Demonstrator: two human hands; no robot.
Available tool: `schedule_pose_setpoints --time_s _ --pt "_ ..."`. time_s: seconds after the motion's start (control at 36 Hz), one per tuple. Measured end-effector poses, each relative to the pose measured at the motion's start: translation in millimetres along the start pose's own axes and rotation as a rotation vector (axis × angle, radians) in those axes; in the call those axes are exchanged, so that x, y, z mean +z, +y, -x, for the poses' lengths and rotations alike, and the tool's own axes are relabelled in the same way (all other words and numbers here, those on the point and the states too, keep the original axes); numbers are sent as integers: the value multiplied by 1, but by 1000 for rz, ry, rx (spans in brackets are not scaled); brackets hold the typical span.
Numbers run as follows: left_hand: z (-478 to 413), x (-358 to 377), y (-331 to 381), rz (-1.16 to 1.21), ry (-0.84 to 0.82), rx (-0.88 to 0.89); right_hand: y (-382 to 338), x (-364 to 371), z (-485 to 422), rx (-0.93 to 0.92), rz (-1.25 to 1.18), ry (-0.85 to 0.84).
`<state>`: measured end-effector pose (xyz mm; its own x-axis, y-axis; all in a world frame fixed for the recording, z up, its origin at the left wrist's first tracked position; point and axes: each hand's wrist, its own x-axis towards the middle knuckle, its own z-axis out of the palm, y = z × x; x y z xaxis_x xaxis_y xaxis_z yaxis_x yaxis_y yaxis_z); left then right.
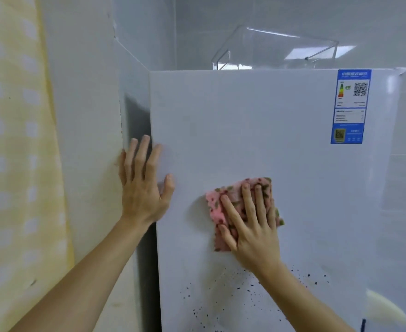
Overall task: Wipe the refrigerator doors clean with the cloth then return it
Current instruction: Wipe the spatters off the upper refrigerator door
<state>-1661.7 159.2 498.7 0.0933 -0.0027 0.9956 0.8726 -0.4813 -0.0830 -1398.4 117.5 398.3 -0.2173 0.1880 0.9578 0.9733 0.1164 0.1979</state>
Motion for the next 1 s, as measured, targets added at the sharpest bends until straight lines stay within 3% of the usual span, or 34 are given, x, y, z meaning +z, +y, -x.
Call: schedule_pose_setpoints --time_s 0.17,0.31,0.44,0.56,0.67,0.81,1.0 --pt "2 7 36 49 -100 31 15 -8 -35 2 13 -5" --pt "-1 7 43 23 -88 -10 46 -36 -151 185 20 132" --pt "-12 7 57 33 -75 -4 75 -60 -221 327 -33 31" --pt "-21 12 76 50 -57 27 76 -55 -177 255 12 32" --pt "-21 20 92 64 -59 22 75 -35 -77 159 16 7" --pt "-16 29 114 67 -79 44 89 -27 30 15 26 -113" --pt "-11 38 125 19 -60 42 110 -36 -2 40 14 -74"
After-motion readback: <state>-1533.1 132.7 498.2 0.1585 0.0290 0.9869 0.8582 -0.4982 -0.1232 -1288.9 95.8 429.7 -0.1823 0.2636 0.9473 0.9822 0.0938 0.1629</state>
